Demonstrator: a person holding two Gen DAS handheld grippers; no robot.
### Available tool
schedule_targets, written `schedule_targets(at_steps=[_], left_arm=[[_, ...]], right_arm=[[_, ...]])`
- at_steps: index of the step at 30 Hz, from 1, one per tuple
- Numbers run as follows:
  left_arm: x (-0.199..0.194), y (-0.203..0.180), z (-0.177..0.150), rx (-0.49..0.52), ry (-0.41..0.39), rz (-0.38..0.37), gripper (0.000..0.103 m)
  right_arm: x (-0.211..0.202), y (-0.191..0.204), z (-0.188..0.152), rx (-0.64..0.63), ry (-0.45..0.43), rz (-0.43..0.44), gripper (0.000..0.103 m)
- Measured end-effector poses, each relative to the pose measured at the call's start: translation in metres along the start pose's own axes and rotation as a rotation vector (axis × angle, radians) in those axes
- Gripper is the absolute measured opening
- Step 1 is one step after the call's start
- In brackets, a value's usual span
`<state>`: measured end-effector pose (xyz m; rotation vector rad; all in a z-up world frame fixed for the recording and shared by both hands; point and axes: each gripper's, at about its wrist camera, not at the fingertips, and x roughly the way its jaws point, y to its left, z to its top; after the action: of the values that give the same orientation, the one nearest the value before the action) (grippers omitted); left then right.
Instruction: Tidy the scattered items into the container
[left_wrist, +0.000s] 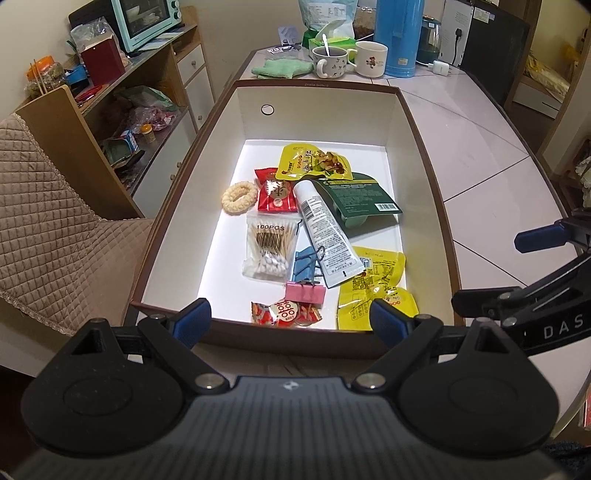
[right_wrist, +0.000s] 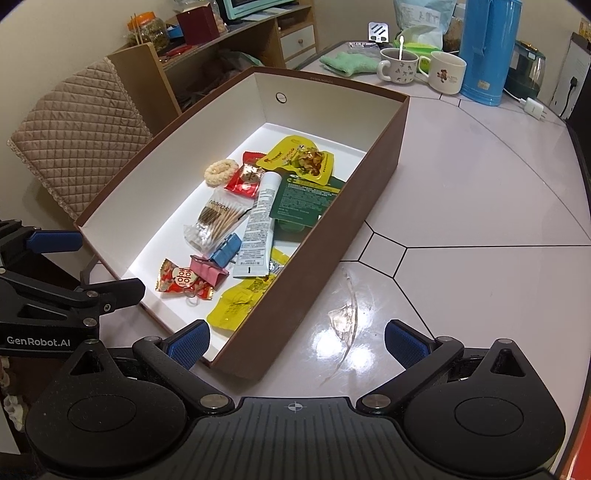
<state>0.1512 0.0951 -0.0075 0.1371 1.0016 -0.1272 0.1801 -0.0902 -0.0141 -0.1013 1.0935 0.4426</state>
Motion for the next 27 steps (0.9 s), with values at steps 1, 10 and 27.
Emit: schedule_targets(at_steps=[1, 10, 27], left_arm=[[0.001, 0.0, 0.001, -0.001, 0.001, -0.001, 0.091], [0.01, 0.001, 0.009, 0.001, 0.008, -0.004, 0.091], [0.029, 0.004, 0.025, 0.024, 0.02, -0.015, 0.091]], right_arm=[[0.001, -0.001, 0.001, 0.0, 0.001, -0.001, 0.103], [0.006, -0.006, 0.008, -0.002, 0.008, -0.009, 0.103], [0.017, -0.012, 0.023, 0.004, 0.016, -0.023, 0.103]])
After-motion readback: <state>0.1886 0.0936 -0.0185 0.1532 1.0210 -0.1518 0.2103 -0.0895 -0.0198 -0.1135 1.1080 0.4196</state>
